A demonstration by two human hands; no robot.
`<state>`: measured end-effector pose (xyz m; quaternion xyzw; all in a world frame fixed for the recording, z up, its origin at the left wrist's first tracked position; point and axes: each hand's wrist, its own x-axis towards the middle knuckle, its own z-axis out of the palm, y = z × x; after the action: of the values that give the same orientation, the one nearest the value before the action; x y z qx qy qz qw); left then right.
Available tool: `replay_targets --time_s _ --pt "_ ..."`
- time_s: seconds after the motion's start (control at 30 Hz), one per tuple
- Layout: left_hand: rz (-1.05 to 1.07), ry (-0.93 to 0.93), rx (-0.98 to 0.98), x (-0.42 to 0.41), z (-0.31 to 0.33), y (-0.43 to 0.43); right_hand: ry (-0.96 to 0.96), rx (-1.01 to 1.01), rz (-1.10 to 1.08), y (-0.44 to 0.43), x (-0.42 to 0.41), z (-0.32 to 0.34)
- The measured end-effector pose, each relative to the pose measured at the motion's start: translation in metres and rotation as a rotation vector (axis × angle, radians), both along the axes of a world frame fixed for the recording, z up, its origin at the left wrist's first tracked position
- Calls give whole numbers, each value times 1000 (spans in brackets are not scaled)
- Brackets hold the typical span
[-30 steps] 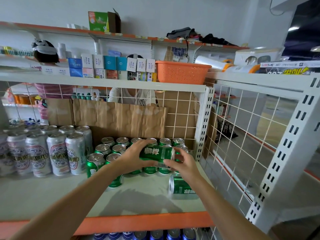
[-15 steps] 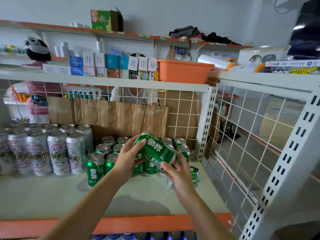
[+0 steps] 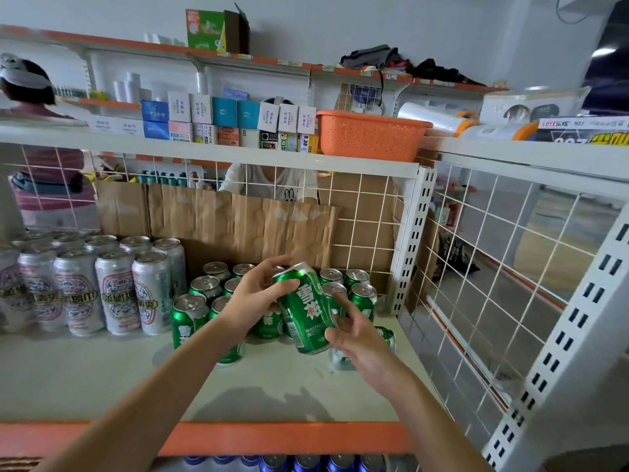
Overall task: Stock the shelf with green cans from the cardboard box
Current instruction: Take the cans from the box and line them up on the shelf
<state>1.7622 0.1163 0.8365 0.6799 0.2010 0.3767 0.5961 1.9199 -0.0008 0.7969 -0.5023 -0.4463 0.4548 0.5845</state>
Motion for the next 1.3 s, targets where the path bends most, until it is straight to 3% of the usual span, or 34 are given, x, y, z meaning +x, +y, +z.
replay_targets --time_s 0.13,0.3,0.43,0.57,0.77,1.13,1.3 --pt "-103 72 59 -2 8 4 -61 -105 78 -6 2 7" --pt "-147 102 82 -1 11 3 -181 -100 19 -8 -2 8" --pt "-187 91 42 0 7 2 -160 -65 -77 -5 -7 -8" --pt "-103 138 71 5 5 -4 -143 -10 -188 1 -17 -26" --pt "11 221 -86 14 11 -10 -136 69 -277 6 -32 -43" --pt "88 464 166 9 9 2 -205 84 -226 13 -35 -58" --pt "114 511 207 4 3 14 -368 -12 -184 13 -28 -63"
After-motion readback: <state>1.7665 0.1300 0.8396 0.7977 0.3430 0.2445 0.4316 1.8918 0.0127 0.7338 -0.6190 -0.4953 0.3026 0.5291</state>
